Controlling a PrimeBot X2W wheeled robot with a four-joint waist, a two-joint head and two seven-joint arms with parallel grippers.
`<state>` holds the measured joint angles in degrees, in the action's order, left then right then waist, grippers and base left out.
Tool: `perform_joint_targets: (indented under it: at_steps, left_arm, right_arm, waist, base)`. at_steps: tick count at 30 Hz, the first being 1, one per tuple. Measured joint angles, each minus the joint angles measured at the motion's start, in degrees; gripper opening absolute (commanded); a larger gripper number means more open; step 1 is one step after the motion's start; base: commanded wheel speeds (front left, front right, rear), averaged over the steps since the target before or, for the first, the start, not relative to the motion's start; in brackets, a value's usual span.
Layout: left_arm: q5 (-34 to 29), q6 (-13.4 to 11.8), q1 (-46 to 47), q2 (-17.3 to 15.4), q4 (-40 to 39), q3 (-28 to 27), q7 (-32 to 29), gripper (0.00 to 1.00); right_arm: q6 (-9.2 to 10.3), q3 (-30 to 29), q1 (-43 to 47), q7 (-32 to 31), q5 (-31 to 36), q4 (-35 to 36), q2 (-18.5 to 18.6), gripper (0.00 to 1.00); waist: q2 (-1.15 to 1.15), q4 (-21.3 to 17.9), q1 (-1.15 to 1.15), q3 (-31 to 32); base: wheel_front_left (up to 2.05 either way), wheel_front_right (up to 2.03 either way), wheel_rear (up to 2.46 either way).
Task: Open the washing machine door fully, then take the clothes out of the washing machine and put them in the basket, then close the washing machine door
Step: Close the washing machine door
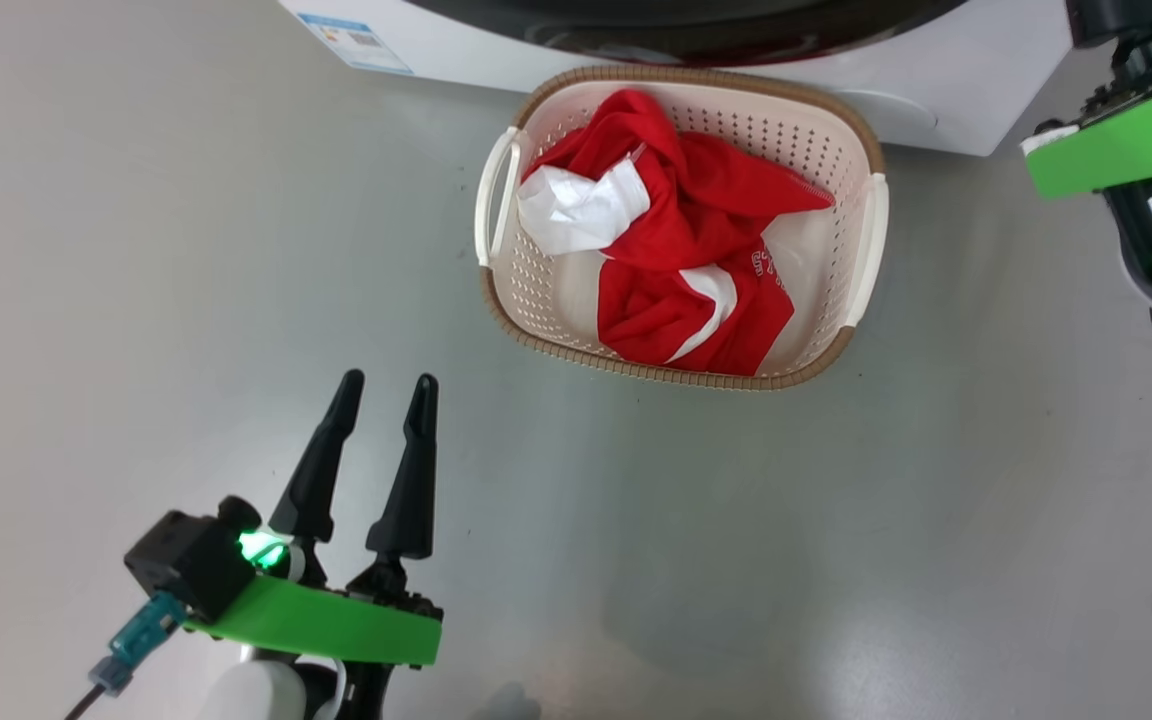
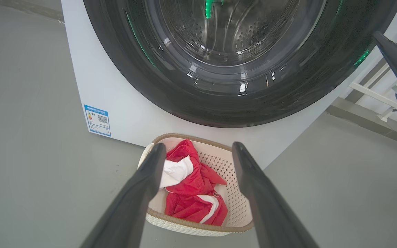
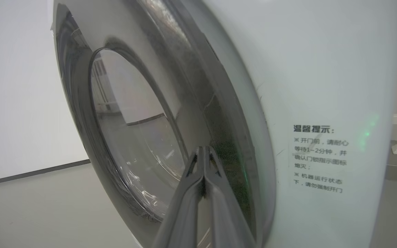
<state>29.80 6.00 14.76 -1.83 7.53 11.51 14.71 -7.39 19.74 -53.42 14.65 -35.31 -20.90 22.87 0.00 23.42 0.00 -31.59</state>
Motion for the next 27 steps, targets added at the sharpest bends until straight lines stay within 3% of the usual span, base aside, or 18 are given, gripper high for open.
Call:
perform_joint_targets:
  at_steps: [19, 27]
  left_arm:
    - [0.1, -0.2, 0.9, 0.0, 0.1, 0.0, 0.0, 1.0]
    - [-1.3, -0.1, 0.7, 0.0, 2.0, -1.5, 0.0, 1.0]
  right_arm:
    - [-0.34, 0.6, -1.6, 0.1, 0.0, -0.7, -0.3, 0.0]
    - [-0.15, 1.6, 6.7, 0.1, -0.4, -1.0, -0.6, 0.0]
  waist:
    - [0.0, -0.6, 0.0, -0.3]
    - [0.0, -2.0, 0.0, 2.9]
  base:
    - [0.0, 0.0, 0.0]
    - [0.0, 0.0, 0.0]
